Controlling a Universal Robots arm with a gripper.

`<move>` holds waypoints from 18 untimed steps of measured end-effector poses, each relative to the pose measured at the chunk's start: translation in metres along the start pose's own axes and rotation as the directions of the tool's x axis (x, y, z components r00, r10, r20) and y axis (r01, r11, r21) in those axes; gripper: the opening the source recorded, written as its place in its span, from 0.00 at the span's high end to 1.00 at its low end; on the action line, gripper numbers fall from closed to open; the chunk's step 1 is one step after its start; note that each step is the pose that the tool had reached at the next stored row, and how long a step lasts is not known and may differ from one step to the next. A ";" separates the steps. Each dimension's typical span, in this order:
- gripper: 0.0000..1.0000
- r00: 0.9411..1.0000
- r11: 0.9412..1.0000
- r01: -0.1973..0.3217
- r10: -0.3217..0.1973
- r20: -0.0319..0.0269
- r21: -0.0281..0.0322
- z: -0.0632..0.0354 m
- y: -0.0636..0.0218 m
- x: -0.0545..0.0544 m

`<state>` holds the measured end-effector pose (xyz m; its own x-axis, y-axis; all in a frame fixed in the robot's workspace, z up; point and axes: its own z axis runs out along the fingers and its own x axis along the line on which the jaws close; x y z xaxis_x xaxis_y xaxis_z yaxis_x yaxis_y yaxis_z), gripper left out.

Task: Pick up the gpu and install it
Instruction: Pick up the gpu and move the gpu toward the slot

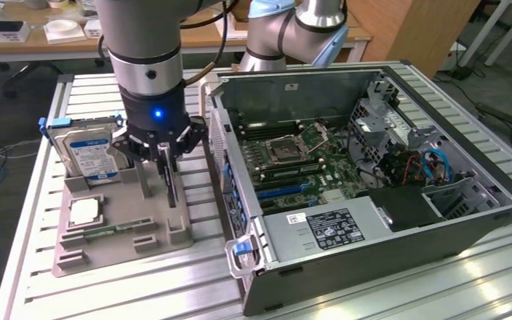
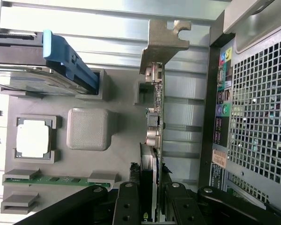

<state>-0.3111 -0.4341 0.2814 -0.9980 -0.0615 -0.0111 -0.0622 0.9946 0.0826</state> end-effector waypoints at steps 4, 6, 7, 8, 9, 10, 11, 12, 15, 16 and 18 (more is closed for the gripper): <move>0.73 1.000 1.000 0.000 0.000 0.001 -0.008 -0.0021 0.0002 0.000; 0.73 1.000 1.000 0.000 0.000 0.001 -0.012 -0.0035 0.0003 0.000; 0.73 1.000 1.000 0.000 0.000 0.001 -0.016 -0.0047 0.0003 0.000; 0.73 1.000 1.000 0.000 0.000 0.001 -0.020 -0.0057 0.0004 0.000; 0.73 1.000 1.000 0.000 0.000 0.001 -0.022 -0.0066 0.0006 0.000; 0.73 1.000 1.000 0.000 0.000 0.002 -0.025 -0.0075 0.0006 0.000; 0.73 1.000 1.000 0.000 0.000 0.002 -0.027 -0.0083 0.0007 0.000; 0.73 1.000 1.000 0.000 0.000 0.002 -0.029 -0.0090 0.0007 0.000; 0.73 1.000 0.999 0.000 0.000 0.002 -0.033 -0.0106 0.0009 0.000; 0.73 1.000 0.999 0.000 0.000 0.002 -0.034 -0.0111 0.0009 0.000; 0.73 1.000 0.999 0.000 0.000 0.002 -0.037 -0.0119 0.0009 0.000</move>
<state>-0.3111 -0.4342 0.2933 -0.9980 -0.0610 -0.0134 -0.0621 0.9909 0.1197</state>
